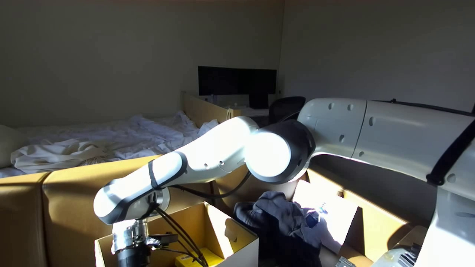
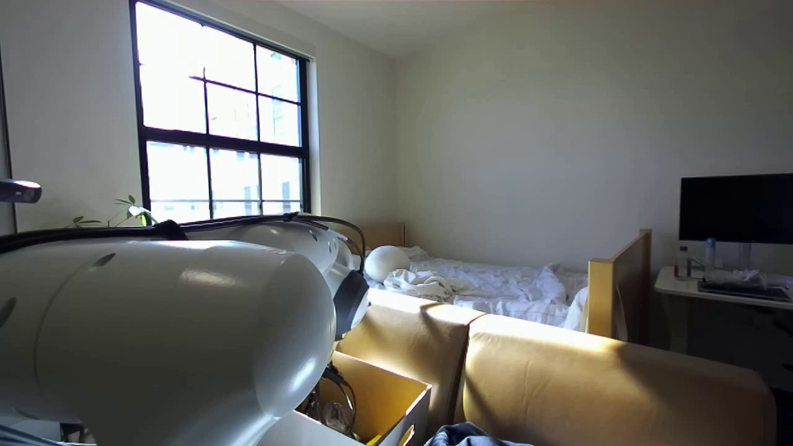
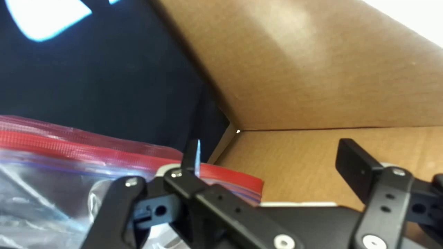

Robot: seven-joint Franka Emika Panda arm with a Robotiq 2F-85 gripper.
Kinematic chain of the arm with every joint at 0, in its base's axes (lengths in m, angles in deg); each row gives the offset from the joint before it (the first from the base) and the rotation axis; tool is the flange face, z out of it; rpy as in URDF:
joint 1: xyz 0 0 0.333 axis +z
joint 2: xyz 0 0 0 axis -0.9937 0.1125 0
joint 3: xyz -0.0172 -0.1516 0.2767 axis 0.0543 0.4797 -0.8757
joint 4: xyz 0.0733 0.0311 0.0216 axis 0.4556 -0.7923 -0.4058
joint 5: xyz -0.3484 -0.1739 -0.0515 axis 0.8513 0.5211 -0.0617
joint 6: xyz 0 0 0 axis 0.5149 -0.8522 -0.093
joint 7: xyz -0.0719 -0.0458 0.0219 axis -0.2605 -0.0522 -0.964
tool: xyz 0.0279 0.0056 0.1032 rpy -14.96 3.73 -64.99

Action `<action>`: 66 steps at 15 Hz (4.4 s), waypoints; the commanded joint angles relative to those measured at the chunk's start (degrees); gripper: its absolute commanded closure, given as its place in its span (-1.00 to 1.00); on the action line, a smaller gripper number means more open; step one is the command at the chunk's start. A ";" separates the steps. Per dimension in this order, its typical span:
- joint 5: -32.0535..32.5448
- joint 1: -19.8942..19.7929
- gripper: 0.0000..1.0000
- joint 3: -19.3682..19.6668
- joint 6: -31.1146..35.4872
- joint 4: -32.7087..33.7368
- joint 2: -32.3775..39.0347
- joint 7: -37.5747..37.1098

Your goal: Remove the black hood and the plastic bag, and put them on the couch

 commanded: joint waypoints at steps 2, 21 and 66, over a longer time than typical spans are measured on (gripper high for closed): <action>-5.11 -0.23 -1.00 -0.41 6.26 0.75 -0.01 -0.43; 3.02 8.82 -1.00 14.34 20.58 0.41 0.26 -30.78; 13.90 17.21 -1.00 30.56 39.20 -1.11 0.56 -68.62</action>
